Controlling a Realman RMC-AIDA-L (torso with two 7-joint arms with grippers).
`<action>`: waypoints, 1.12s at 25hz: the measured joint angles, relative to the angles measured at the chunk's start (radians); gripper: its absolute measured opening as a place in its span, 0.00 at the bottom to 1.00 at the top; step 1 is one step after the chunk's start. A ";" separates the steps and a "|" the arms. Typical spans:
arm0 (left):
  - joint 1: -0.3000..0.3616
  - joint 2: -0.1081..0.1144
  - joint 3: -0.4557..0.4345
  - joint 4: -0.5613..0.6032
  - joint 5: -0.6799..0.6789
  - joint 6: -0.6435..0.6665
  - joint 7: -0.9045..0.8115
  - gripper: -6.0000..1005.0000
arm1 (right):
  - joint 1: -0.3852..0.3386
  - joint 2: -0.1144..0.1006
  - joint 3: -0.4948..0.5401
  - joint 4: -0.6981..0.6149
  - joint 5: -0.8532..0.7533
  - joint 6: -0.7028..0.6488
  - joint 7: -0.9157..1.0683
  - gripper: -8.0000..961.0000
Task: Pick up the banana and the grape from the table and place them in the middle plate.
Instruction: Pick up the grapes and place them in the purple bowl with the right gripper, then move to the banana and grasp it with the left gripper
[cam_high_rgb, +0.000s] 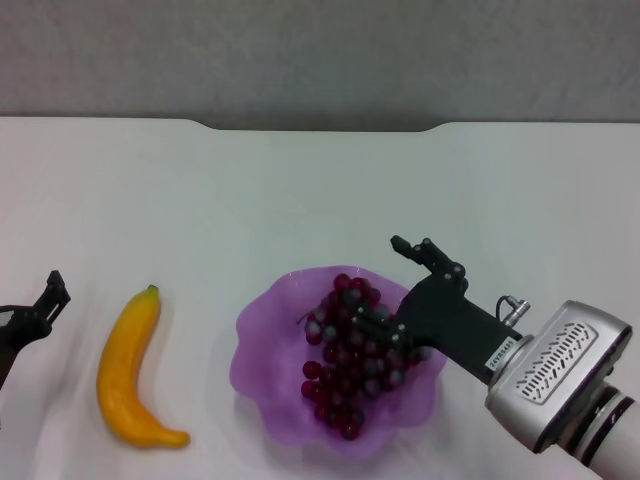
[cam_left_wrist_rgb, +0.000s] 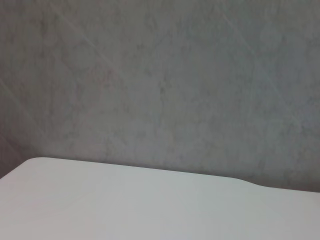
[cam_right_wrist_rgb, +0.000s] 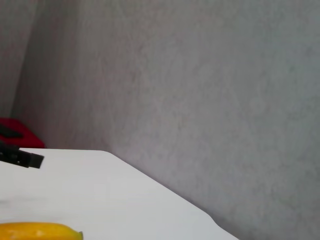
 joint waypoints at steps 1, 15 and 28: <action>0.000 0.000 0.000 0.000 0.000 0.000 -0.001 0.82 | 0.000 0.000 0.002 -0.001 0.002 0.000 0.000 0.81; 0.008 0.003 -0.002 0.001 0.000 0.008 0.001 0.82 | -0.074 -0.007 0.161 -0.140 0.242 -0.169 0.004 0.92; -0.004 0.000 0.003 0.000 0.000 0.002 0.001 0.81 | -0.065 -0.002 0.159 -0.220 0.352 0.038 -0.002 0.91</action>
